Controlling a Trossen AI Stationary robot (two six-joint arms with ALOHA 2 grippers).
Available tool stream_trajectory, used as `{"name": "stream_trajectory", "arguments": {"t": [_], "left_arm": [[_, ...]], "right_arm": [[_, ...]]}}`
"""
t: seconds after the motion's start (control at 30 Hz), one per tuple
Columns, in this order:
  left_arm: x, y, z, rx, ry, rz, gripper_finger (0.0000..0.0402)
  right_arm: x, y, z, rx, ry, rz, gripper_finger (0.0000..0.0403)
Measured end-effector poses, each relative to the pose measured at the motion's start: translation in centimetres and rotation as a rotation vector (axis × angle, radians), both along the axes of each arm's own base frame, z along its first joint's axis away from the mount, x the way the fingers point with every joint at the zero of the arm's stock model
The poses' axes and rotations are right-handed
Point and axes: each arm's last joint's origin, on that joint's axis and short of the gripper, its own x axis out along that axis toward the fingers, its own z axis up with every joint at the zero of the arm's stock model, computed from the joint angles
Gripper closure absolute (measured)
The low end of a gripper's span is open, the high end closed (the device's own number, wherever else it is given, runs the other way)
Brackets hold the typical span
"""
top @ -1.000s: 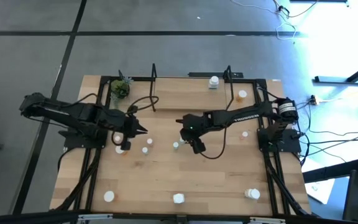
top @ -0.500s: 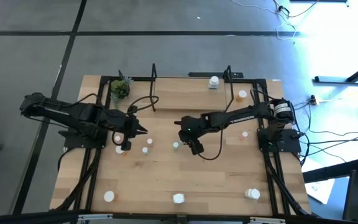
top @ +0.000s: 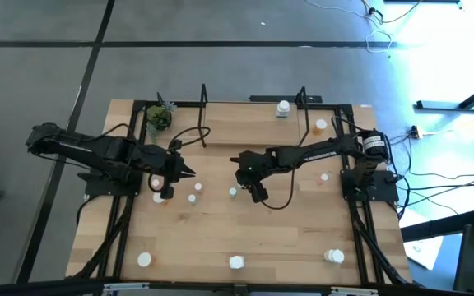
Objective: Pick and place medicine bottles onto shelf by color
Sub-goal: Put the top green pill bottle on the shelf
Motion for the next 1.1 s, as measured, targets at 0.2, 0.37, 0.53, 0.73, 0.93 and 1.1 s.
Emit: {"name": "stream_trajectory", "arguments": {"t": [0.2, 0.37, 0.53, 0.73, 0.93, 1.1], "left_arm": [[0.0, 0.0, 0.0, 0.000, 0.000, 0.001, 0.0374], [0.0, 0.0, 0.0, 0.000, 0.000, 0.001, 0.0374], [0.0, 0.0, 0.0, 0.000, -0.001, 0.001, 0.0374], [0.0, 0.0, 0.0, 0.000, -0.001, 0.000, 0.0374], [0.0, 0.0, 0.0, 0.000, -0.001, 0.000, 0.0374], [0.0, 0.0, 0.0, 0.000, -0.001, 0.000, 0.0374]], "right_arm": [[0.1, 0.0, -0.3, 0.030, -0.006, 0.016, 0.0173], [0.4, 0.1, -0.7, 0.044, -0.015, 0.025, 0.0173], [0.5, 0.0, -1.2, 0.044, -0.003, 0.024, 0.0173], [0.5, 0.0, -1.7, 0.044, 0.009, 0.022, 0.0188], [0.5, 0.0, -1.6, 0.043, 0.006, 0.023, 0.0230], [0.5, 0.0, -1.6, 0.043, 0.006, 0.024, 0.0268]]}}
